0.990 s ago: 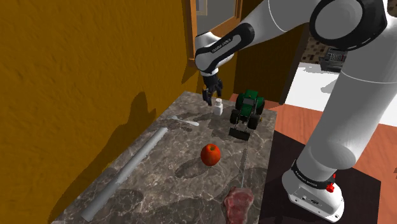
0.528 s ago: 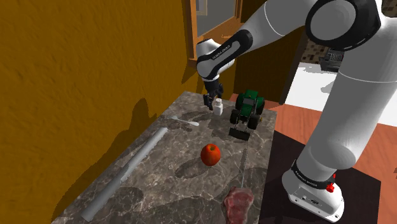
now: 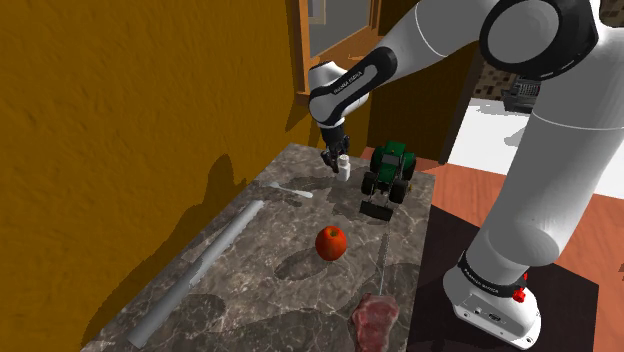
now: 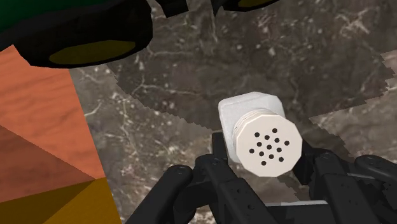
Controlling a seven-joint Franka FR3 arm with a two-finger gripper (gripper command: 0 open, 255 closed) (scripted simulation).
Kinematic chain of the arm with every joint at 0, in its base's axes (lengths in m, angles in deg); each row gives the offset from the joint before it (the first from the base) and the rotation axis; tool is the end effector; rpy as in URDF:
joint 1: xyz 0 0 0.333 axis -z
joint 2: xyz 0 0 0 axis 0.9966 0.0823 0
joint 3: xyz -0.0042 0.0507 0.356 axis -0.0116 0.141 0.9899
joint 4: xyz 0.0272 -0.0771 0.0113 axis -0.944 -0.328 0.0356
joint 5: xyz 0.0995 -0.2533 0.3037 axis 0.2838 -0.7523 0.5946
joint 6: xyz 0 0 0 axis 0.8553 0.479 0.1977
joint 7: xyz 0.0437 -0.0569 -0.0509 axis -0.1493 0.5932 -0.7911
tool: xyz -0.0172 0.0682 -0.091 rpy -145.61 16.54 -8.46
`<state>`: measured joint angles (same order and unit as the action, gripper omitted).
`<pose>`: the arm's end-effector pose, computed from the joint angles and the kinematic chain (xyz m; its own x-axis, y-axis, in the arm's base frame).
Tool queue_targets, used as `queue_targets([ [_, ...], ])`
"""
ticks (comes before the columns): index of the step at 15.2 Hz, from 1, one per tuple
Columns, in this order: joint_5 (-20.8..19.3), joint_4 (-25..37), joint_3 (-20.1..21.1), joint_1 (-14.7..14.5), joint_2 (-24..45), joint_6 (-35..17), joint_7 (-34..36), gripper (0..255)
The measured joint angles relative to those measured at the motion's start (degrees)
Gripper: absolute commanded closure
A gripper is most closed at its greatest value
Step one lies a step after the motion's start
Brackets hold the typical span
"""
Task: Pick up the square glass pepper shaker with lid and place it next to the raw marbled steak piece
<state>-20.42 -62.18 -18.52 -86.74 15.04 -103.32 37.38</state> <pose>0.5472 -0.0268 0.3547 0.9772 0.0929 -0.1907 0.1017 -0.9941 0.0367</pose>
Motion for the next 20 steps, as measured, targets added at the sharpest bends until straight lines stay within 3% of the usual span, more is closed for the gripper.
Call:
queue_targets([
  [8,0.0,0.0,0.0,0.0,-0.3,0.3,0.0,255],
  [20,0.0,4.4,0.1,-0.1,-4.4,8.7,-0.2,255],
])
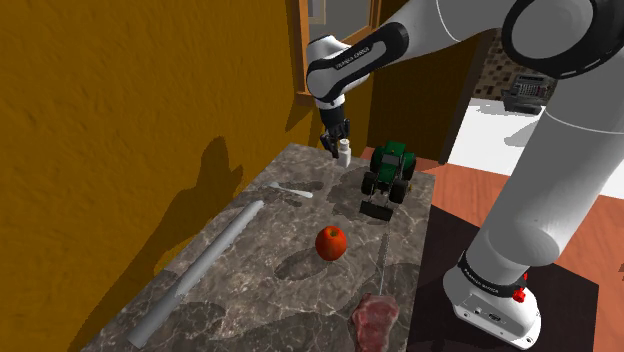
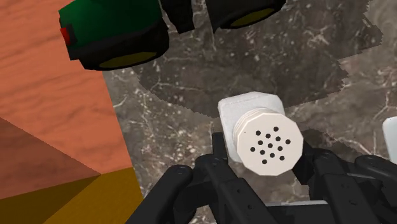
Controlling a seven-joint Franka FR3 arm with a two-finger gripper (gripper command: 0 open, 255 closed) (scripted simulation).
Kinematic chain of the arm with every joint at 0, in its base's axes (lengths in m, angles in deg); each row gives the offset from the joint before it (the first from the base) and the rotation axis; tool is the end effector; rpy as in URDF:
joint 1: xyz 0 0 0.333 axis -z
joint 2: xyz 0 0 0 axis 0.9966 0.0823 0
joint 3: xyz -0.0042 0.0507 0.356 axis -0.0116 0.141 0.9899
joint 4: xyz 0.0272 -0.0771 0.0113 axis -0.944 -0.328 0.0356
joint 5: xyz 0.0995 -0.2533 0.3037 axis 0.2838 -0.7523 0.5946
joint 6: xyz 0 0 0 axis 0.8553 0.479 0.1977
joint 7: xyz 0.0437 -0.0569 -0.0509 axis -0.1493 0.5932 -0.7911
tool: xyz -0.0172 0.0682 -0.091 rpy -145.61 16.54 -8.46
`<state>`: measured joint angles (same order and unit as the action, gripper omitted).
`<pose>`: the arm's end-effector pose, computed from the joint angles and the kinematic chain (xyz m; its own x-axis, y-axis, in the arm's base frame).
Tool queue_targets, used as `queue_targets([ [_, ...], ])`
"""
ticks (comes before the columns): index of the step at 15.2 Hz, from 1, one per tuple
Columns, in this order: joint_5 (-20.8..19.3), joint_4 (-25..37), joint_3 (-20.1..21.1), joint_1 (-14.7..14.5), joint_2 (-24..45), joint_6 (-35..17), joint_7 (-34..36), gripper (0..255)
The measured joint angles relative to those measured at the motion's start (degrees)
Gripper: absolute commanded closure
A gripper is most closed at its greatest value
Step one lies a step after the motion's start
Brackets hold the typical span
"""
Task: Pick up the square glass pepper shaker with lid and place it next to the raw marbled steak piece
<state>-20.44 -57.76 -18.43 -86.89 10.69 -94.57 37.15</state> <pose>0.5463 -0.0259 0.4199 0.9773 0.0929 -0.1905 0.1017 -0.9941 0.0367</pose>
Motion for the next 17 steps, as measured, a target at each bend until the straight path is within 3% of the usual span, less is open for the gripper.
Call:
queue_targets([
  [17,0.0,8.9,0.0,0.0,-3.6,12.6,-0.6,255],
])
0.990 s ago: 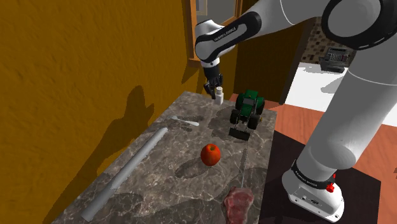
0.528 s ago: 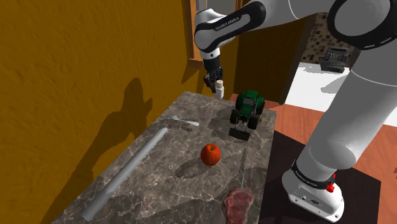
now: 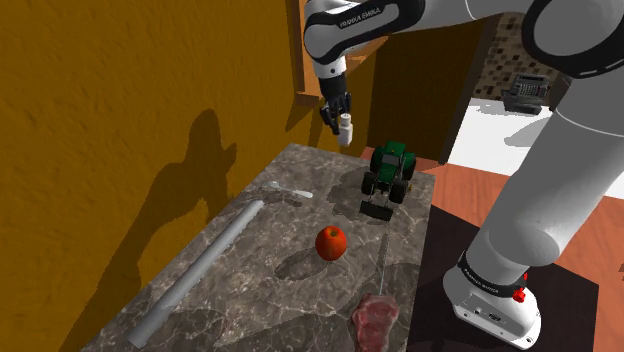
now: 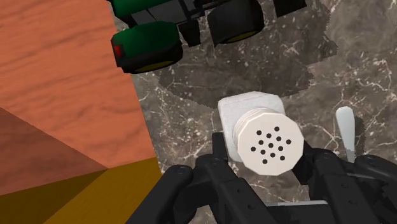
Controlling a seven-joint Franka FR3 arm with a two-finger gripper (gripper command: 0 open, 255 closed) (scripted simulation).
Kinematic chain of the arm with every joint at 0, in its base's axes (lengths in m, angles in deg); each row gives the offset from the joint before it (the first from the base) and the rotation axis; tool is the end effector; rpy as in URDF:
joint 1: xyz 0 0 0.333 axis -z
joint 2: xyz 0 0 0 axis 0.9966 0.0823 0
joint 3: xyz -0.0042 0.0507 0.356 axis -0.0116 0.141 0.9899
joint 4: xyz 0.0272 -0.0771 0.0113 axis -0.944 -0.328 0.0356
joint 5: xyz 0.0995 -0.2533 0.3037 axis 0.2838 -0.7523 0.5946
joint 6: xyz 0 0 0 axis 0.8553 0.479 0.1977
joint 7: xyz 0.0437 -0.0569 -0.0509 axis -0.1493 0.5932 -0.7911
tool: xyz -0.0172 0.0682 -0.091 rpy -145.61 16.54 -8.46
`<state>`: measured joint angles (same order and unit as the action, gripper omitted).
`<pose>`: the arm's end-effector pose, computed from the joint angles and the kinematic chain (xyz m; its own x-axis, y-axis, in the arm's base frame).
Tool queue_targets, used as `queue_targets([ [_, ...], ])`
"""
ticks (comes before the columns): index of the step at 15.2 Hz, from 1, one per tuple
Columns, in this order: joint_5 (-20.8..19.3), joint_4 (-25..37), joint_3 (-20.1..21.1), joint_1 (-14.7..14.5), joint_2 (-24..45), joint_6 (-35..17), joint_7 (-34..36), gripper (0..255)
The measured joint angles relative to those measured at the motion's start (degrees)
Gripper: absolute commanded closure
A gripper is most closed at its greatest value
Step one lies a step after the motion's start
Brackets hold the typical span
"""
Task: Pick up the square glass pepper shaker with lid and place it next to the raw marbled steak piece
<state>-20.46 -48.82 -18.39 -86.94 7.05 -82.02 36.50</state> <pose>0.5448 -0.0271 0.5123 0.9773 0.0931 -0.1903 0.1018 -0.9941 0.0368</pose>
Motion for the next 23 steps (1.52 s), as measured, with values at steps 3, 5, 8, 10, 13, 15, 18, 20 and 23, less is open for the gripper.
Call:
queue_targets([
  [3,0.0,0.5,0.3,-0.2,-1.1,1.6,0.4,255],
  [5,0.3,-2.5,1.2,-1.1,-3.7,1.3,2.1,255],
  [8,1.0,-6.4,3.0,-2.6,-7.6,1.5,5.3,255],
  [10,1.7,-8.9,4.3,-3.7,-9.9,1.4,7.4,255],
  [13,3.1,-13.4,6.5,-5.4,-14.3,1.4,10.9,255],
  [15,4.0,-15.9,7.9,-6.4,-16.6,1.2,13.0,255],
  [18,5.7,-18.2,10.2,-8.2,-19.5,1.8,16.3,255],
  [20,7.1,-19.3,11.8,-9.4,-21.2,2.3,18.7,255],
  [23,9.3,-21.7,14.6,-11.4,-23.9,2.4,22.4,255],
])
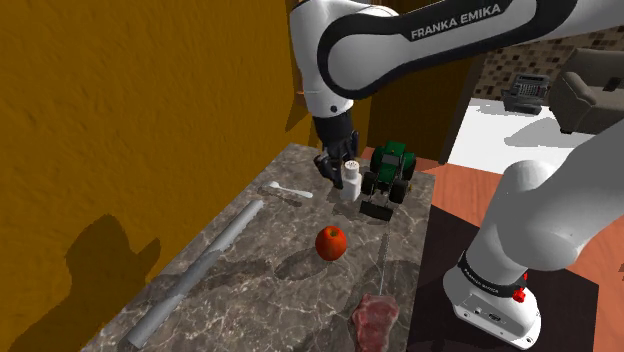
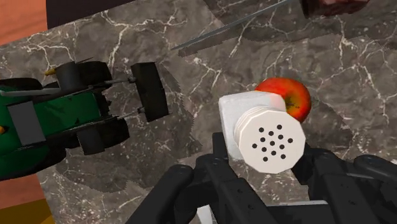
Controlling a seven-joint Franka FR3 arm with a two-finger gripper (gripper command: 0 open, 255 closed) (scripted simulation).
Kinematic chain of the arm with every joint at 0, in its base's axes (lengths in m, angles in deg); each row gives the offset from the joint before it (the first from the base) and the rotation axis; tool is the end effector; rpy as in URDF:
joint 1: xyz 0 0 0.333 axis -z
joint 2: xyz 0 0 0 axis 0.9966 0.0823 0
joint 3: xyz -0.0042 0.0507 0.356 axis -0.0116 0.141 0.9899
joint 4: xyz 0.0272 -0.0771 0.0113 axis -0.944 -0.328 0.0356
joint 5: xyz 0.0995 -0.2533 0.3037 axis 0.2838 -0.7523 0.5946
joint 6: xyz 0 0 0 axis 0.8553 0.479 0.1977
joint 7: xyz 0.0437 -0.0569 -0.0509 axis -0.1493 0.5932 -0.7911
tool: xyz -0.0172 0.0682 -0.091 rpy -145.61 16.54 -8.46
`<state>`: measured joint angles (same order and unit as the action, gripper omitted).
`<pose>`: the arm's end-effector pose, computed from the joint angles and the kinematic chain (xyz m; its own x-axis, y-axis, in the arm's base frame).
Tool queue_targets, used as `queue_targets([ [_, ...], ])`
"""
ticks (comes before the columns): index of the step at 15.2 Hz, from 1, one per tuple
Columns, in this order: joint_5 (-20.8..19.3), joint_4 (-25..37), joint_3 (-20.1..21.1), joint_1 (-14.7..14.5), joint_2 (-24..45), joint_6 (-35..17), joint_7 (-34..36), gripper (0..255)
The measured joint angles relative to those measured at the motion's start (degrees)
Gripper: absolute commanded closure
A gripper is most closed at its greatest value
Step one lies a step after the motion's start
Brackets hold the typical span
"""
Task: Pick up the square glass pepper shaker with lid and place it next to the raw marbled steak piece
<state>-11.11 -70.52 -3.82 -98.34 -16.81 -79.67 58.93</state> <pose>0.3546 0.1770 0.5234 0.9772 0.0943 -0.1903 0.1030 -0.9940 0.0366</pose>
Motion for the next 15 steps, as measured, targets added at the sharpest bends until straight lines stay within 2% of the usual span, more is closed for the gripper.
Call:
queue_targets([
  [7,5.5,-2.6,6.5,-4.6,-3.6,0.2,8.7,255],
  [15,11.4,-0.5,15.1,-9.3,-2.9,-0.3,19.8,255],
])
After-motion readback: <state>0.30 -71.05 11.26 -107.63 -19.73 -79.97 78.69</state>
